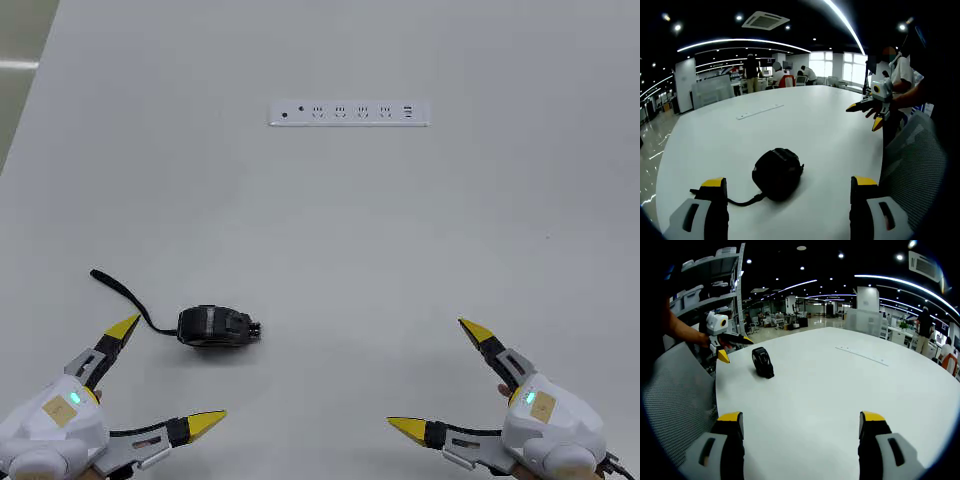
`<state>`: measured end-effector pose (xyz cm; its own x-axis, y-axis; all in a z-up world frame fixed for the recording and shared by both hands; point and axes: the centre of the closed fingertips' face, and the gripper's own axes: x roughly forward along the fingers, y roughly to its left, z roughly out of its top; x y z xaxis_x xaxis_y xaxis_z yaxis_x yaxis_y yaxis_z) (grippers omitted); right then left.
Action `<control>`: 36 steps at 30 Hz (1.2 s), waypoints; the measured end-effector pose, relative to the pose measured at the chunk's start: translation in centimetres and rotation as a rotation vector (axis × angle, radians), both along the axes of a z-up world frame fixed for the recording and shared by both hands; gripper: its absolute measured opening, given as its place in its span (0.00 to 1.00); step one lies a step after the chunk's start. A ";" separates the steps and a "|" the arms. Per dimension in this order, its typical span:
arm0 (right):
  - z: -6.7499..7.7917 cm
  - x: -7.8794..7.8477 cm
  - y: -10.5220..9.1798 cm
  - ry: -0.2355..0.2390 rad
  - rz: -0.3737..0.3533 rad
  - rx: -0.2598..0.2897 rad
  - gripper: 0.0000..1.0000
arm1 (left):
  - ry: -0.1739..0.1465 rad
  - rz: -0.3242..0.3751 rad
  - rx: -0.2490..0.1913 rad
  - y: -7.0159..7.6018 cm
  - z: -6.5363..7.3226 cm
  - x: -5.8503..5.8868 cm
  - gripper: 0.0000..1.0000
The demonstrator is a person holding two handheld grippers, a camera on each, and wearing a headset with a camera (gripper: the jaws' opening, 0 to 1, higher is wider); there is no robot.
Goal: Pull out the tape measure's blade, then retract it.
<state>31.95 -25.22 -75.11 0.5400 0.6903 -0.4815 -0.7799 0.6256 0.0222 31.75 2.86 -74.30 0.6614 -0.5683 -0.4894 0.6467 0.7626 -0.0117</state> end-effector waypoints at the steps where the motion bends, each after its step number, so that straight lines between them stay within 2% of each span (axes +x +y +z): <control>1: 0.0 0.0 0.0 0.000 0.000 0.001 0.98 | 0.000 0.000 -0.001 0.0 0.0 0.0 1.00; 23: 0.0 0.1 -0.2 0.002 -0.002 -0.004 0.98 | 0.006 -0.008 0.015 0.3 -0.5 -0.1 1.00; 36: 0.1 0.9 -0.2 -0.005 0.025 -0.009 0.97 | 0.007 -0.029 0.028 0.5 0.0 0.9 0.99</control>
